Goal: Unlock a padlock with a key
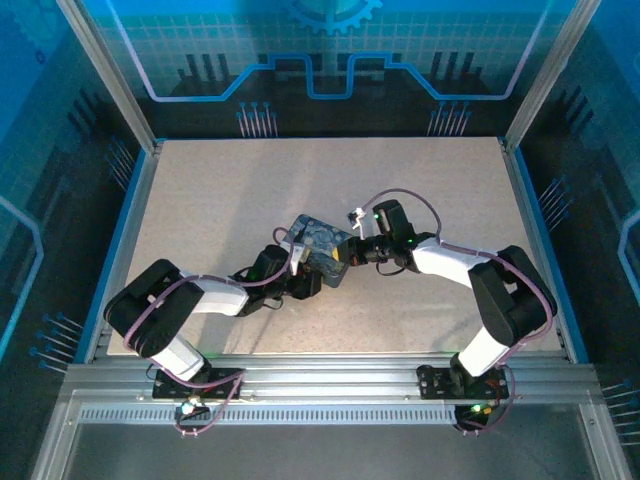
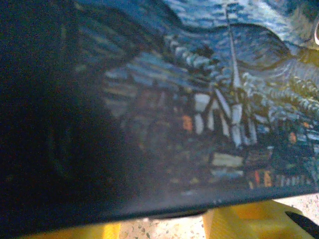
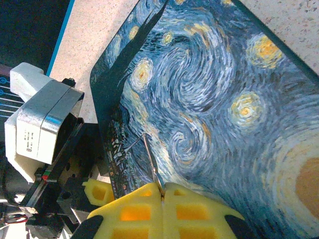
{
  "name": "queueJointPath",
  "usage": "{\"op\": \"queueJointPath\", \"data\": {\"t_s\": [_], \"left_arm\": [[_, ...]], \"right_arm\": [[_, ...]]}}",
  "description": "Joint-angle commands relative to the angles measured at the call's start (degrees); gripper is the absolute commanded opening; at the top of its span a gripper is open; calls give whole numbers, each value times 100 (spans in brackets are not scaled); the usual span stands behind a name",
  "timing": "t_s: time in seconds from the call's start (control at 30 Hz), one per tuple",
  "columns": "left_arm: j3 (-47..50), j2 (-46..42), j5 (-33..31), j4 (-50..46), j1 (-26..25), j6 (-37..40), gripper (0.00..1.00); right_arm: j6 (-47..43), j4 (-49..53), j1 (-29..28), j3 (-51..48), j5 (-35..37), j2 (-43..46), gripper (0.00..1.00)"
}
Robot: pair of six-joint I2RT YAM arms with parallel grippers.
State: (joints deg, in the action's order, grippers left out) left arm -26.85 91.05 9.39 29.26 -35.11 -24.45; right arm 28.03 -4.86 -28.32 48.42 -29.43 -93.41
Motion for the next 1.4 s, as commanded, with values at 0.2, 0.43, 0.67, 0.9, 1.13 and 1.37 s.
{"op": "queueJointPath", "data": {"t_s": [0.2, 0.43, 0.67, 0.9, 1.13, 1.37], "left_arm": [[-237, -101, -310, -182, -41, -481, 43], [-318, -96, -389, -315, -46, -635, 34], [-286, -225, -297, -263, -43, -819, 28], [-252, -373, 76, -153, -34, -1448, 28], [-249, -307, 428, 10, -34, -2039, 28], [-321, -298, 553, -42, -34, -2257, 27]], "right_arm": [[-52, 34, 82, -120, 39, -108, 0], [-21, -15, 82, -156, 21, -73, 0], [-28, -65, 79, -150, 8, -6, 0], [-242, -83, 81, -41, 36, 303, 0], [-964, 336, 33, -389, 500, 1133, 0], [-1531, 755, -379, -808, 880, 1884, 0]]}}
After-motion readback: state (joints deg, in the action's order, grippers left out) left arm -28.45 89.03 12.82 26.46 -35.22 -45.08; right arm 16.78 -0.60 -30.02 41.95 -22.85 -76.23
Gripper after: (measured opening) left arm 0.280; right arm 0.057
